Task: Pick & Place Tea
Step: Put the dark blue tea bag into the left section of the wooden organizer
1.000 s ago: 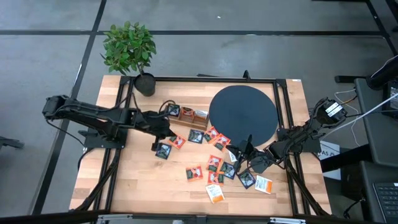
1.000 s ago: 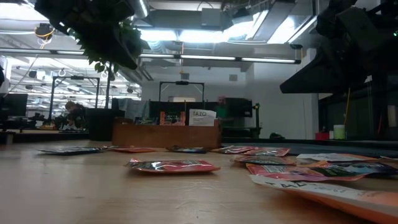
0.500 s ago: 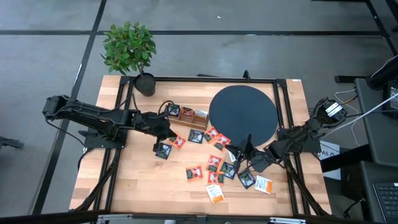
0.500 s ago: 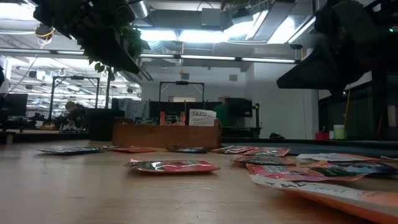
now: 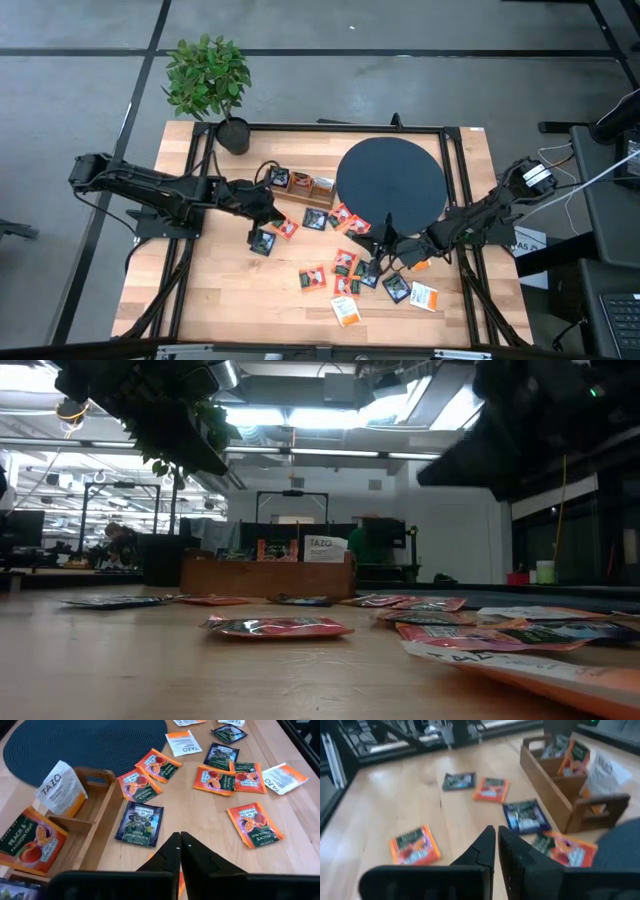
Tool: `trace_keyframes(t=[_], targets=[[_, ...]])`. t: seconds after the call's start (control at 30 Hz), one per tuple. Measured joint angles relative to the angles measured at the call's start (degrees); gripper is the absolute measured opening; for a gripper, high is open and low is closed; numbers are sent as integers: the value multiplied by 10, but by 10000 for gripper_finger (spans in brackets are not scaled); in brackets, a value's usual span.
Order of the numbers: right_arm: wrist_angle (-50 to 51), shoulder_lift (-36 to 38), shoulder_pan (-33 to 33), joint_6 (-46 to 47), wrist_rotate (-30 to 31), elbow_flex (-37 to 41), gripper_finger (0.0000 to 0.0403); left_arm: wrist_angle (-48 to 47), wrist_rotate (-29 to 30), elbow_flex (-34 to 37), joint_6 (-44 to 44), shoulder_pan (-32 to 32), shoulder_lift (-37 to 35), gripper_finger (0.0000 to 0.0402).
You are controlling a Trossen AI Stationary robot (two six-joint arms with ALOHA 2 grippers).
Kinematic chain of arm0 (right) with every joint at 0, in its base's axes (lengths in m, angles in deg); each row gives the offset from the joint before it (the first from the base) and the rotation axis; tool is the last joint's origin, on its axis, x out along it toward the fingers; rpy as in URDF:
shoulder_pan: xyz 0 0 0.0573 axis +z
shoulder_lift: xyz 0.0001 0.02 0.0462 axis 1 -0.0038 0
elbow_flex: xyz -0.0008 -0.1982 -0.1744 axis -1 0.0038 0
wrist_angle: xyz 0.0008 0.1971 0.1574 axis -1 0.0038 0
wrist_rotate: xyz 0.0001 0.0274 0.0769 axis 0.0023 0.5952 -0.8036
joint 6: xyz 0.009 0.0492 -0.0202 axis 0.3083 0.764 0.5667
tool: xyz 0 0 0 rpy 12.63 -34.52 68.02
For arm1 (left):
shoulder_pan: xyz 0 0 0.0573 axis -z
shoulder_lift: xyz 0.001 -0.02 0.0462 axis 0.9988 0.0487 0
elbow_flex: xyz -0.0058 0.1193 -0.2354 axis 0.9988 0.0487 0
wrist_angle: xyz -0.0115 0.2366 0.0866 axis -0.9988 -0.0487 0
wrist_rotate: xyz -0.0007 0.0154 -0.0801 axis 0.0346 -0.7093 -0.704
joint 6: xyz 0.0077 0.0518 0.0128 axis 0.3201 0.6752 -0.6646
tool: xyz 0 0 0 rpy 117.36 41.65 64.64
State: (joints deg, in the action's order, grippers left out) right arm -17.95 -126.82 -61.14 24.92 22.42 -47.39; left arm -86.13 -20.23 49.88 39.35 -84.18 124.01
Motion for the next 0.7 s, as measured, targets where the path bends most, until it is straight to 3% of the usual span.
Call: trace_keyframes(t=[0.53,0.7], targets=[[24,0,-1,38,20,-30,25,6,0,0,-89,0,67,16],[16,-19,-11,72,17,-30,6,45,0,0,-151,0,95,23]])
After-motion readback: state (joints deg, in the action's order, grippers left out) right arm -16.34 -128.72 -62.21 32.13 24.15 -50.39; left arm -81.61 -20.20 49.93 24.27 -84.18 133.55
